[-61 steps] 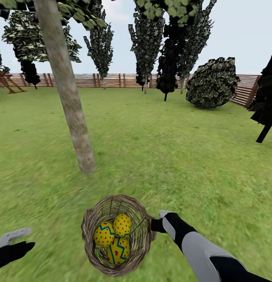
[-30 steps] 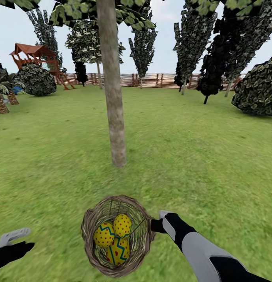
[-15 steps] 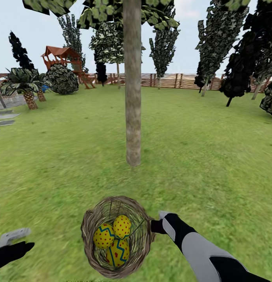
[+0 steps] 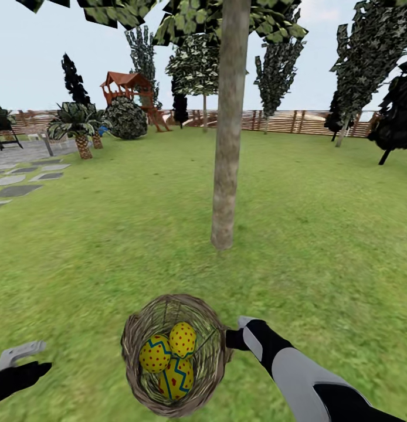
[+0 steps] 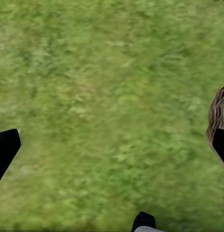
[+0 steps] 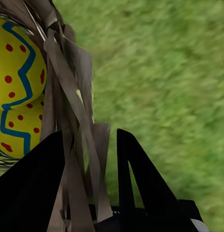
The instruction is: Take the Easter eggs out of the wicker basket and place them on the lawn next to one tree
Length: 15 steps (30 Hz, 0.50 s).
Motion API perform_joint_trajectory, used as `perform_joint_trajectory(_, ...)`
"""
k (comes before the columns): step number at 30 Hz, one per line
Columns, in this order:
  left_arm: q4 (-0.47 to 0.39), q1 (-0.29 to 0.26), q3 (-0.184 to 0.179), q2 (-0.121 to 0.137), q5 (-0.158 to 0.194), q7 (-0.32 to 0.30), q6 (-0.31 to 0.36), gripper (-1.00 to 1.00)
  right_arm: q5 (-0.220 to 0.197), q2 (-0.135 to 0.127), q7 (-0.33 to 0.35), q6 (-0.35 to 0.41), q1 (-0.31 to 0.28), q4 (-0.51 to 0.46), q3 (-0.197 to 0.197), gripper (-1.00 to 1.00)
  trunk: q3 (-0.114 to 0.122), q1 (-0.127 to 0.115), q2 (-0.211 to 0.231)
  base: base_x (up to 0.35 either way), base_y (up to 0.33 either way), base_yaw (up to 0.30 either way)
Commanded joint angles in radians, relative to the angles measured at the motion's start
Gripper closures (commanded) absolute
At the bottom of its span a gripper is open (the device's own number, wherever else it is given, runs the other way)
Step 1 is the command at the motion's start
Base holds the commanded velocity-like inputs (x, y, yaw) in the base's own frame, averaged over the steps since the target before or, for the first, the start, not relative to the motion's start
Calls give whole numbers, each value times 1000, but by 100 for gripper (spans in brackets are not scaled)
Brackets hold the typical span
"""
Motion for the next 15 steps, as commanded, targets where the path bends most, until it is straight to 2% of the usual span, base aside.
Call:
perform_joint_trajectory(1, -1, -1, 0, 0, 8, 5, 5, -100, -16, 1, -4, 4, -1, -3, -12, 100, -2, 1, -2, 0, 0, 292)
perform_joint_trajectory(15, -1, -1, 0, 0, 8, 4, 5, -100, -16, 1, -4, 4, -1, -3, -12, 100, -2, 1, -2, 0, 0, 292)
